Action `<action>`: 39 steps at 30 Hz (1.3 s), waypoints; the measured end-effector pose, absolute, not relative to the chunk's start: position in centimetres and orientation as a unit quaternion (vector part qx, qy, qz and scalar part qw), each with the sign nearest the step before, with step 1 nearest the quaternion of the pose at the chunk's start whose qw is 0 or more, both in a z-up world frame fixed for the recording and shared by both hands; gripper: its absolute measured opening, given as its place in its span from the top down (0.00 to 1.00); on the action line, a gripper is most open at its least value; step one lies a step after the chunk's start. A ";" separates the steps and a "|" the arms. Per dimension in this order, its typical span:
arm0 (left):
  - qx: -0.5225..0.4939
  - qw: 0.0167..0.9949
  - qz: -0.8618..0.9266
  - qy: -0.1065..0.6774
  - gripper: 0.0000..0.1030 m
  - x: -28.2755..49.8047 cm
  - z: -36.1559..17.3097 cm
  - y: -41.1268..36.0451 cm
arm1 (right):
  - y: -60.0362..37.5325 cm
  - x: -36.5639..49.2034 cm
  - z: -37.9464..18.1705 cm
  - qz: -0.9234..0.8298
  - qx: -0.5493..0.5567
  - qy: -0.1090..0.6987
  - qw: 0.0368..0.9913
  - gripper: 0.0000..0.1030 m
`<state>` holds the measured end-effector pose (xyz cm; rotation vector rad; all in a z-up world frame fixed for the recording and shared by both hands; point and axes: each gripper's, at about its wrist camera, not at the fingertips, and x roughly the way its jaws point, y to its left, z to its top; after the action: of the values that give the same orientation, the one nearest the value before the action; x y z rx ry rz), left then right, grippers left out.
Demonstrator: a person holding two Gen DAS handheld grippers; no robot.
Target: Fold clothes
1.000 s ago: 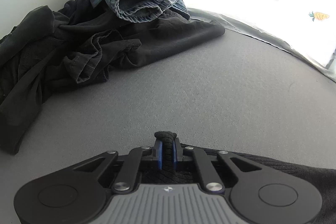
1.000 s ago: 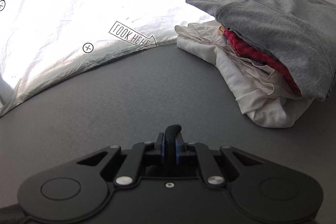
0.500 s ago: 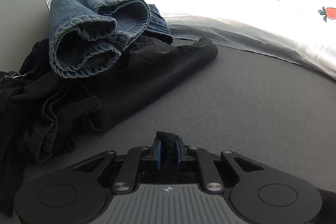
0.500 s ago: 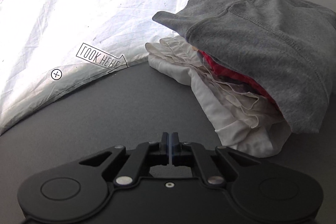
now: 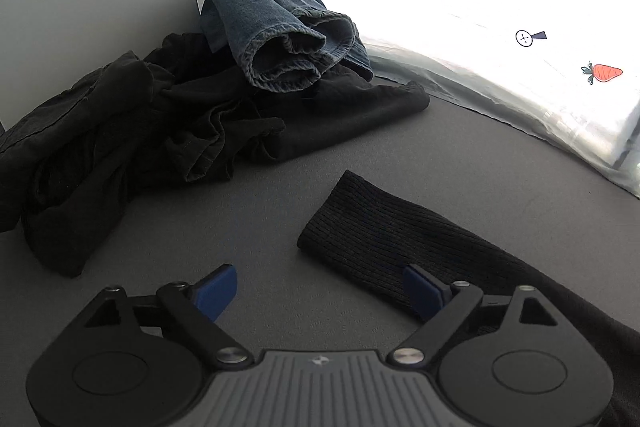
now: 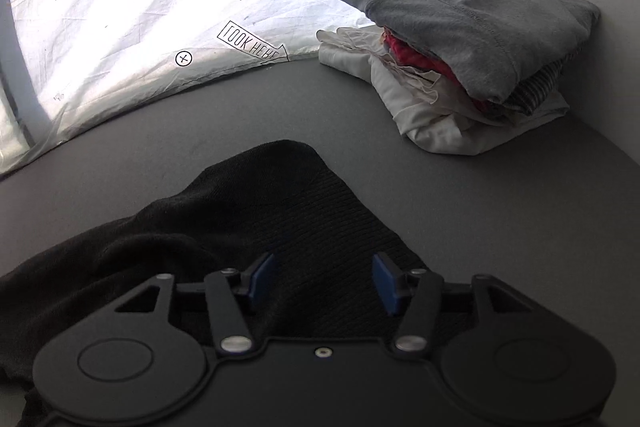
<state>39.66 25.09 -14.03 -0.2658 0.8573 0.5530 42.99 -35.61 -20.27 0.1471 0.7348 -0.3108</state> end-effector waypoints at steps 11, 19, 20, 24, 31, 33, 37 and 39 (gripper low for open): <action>-0.113 0.865 0.182 0.454 0.11 27.5 -16.1 16.4 | -36.8 33.5 -21.4 -0.151 0.116 0.349 0.918 0.57; -0.118 0.844 0.173 0.493 0.11 24.3 -18.0 14.1 | -41.2 31.2 -21.1 -0.165 0.237 0.338 0.896 0.57; -0.116 0.842 0.175 0.497 0.11 23.9 -18.2 13.9 | -41.9 30.9 -21.2 -0.170 0.265 0.336 0.887 0.57; -0.102 0.837 0.179 0.506 0.05 22.9 -19.2 13.1 | -43.6 30.0 -21.4 -0.189 0.330 0.334 0.863 0.57; -0.101 0.836 0.178 0.509 0.00 22.3 -19.9 13.0 | -45.3 30.3 -21.7 -0.197 0.350 0.358 0.843 0.56; -0.100 0.837 0.178 0.508 0.00 22.3 -19.9 12.9 | -45.8 30.8 -22.0 -0.189 0.361 0.364 0.837 0.59; -0.098 0.841 0.177 0.503 0.00 22.1 -20.0 12.8 | -46.2 32.1 -22.5 -0.161 0.376 0.364 0.837 0.78; -0.097 0.842 0.174 0.501 0.00 22.0 -20.0 12.8 | -46.6 32.7 -22.3 -0.138 0.378 0.350 0.846 0.95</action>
<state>22.01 12.85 -20.00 -0.2040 1.0583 0.3683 32.67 -46.63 -22.33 0.7965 0.7393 -0.2902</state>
